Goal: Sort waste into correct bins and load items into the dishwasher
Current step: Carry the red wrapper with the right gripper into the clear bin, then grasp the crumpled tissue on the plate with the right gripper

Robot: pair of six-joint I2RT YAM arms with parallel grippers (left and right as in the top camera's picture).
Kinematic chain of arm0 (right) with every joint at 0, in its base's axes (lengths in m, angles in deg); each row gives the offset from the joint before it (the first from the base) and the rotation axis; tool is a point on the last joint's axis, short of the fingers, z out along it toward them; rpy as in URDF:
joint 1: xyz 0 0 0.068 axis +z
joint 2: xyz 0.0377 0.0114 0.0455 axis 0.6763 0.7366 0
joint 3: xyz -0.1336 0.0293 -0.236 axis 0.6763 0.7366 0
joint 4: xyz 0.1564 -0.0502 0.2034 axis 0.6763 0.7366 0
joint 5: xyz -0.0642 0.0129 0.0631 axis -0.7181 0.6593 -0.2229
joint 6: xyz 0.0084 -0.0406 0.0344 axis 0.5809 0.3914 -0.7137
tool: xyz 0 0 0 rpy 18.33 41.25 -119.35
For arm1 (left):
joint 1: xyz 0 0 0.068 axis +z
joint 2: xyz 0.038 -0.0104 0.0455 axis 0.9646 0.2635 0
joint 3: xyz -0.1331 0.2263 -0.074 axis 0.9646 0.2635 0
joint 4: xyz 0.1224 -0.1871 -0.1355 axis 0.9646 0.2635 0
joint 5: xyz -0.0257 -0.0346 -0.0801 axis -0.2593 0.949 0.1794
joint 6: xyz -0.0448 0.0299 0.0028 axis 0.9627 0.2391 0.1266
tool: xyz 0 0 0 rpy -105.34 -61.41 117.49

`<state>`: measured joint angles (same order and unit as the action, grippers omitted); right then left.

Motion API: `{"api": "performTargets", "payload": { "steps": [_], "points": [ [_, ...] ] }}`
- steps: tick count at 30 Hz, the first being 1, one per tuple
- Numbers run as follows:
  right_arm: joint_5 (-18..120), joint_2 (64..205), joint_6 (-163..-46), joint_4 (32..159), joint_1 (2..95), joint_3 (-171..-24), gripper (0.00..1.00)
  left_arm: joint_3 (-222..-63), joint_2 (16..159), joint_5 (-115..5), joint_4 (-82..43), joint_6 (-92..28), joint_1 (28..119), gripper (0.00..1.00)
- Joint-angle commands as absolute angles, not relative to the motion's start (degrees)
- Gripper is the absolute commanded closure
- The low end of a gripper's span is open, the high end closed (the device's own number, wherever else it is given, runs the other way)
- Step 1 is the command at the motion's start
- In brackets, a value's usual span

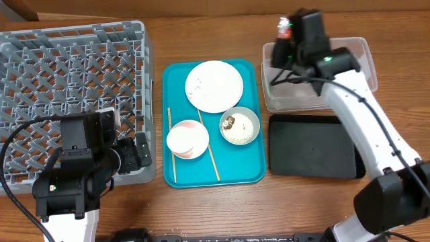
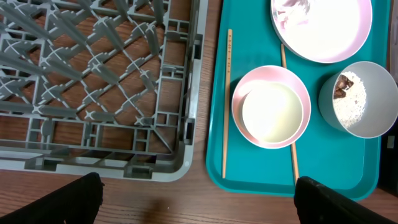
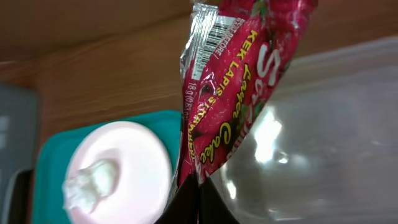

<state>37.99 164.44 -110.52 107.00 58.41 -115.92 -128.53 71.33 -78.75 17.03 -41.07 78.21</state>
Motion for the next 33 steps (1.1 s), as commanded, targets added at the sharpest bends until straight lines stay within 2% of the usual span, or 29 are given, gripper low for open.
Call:
{"api": "performTargets", "payload": {
  "steps": [1, 2, 5, 7, 8, 10, 15, 19, 28, 30, 32, 33],
  "points": [
    [38.2, 165.6, -111.6, 108.3, 56.1, -114.8, 0.83, -129.8, 71.4, -78.6, 16.5, -41.1, 78.6, 0.0],
    [39.2, 165.6, -111.6, 107.7, 55.8, -114.9, 0.54, -129.8, 71.4, -78.6, 16.5, -41.1, 78.6, 0.0],
    [52.8, 165.5, -108.3, 103.0, 55.7, -115.7, 0.46, -129.8, 71.4, -80.0, 16.4, -41.2, 78.6, 0.0],
    [59.1, 165.5, -108.5, 99.7, 57.0, -115.9, 0.34, -129.8, 71.4, -81.7, 16.4, -41.1, 78.6, 0.0],
    [59.4, 165.5, -109.7, 97.0, 59.2, -115.9, 0.23, -129.8, 71.4, -81.5, 16.4, -41.1, 78.6, 0.0],
    [55.9, 165.9, -109.7, 93.7, 63.0, -115.9, 0.12, -129.8, 71.4, -81.6, 16.4, -41.1, 78.6, 0.0],
    [42.4, 169.4, -109.7, 87.2, 72.2, -115.9, 0.11, -129.8, 71.4, -81.6, 16.2, -41.1, 78.6, 0.0],
    [41.3, 176.9, -109.9, 83.2, 76.8, -115.9, 0.12, -129.8, 71.4, -81.6, 16.2, -41.1, 78.6, 0.0],
    [40.9, 189.5, -113.1, 81.6, 78.7, -115.9, 0.14, -129.8, 71.4, -81.6, 16.3, -41.1, 78.6, 0.0],
    [41.0, 191.0, -113.2, 81.6, 78.8, -115.9, 0.17, -129.8, 71.4, -81.6, 16.3, -41.1, 78.6, 0.0],
    [41.1, 191.8, -114.3, 82.1, 78.8, -115.9, 0.24, -129.8, 71.4, -81.6, 16.2, -41.1, 78.6, 0.0],
    [41.4, 191.9, -114.4, 82.0, 78.8, -115.9, 0.3, -129.8, 71.4, -81.6, 16.2, -41.1, 78.6, 0.0]
  ]
}}
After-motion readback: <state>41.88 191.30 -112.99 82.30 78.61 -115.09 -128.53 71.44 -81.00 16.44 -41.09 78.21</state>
